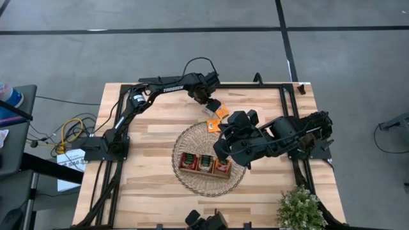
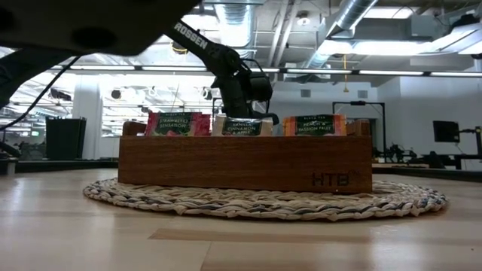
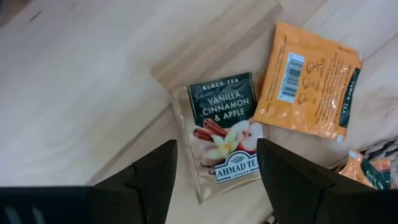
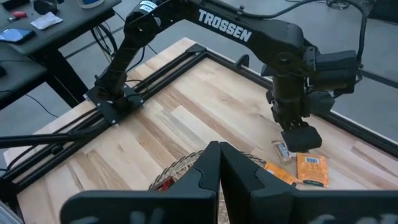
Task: Pick & Place Tea
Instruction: Put the orange tea bag into the right section of the wooden organizer
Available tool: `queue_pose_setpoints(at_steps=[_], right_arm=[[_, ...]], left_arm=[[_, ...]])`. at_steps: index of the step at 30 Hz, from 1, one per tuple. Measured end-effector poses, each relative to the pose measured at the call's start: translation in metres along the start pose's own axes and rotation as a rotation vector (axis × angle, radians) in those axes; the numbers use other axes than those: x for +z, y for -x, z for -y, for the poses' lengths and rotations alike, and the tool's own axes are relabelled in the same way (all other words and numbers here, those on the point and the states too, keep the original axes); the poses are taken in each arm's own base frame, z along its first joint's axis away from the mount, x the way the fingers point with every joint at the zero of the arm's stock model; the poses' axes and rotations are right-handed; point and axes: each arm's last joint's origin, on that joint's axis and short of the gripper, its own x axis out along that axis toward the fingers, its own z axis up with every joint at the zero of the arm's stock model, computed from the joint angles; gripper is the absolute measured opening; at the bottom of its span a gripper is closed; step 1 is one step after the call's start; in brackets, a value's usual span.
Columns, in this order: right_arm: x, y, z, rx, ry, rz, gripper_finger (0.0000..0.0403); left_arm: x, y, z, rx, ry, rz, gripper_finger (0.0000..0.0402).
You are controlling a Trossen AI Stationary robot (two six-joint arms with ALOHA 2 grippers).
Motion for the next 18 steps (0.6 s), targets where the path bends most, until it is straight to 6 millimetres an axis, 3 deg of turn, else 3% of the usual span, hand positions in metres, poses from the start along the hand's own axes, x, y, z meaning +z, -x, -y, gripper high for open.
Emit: queue_pose_setpoints(at_steps=[18], right_arm=[[0.0000,0.0000,-0.0001,0.002,0.016,-0.001,0.0000]], left_arm=[[0.0044,0.0010,-0.0057,-0.025,0.050,0.014,0.0213]])
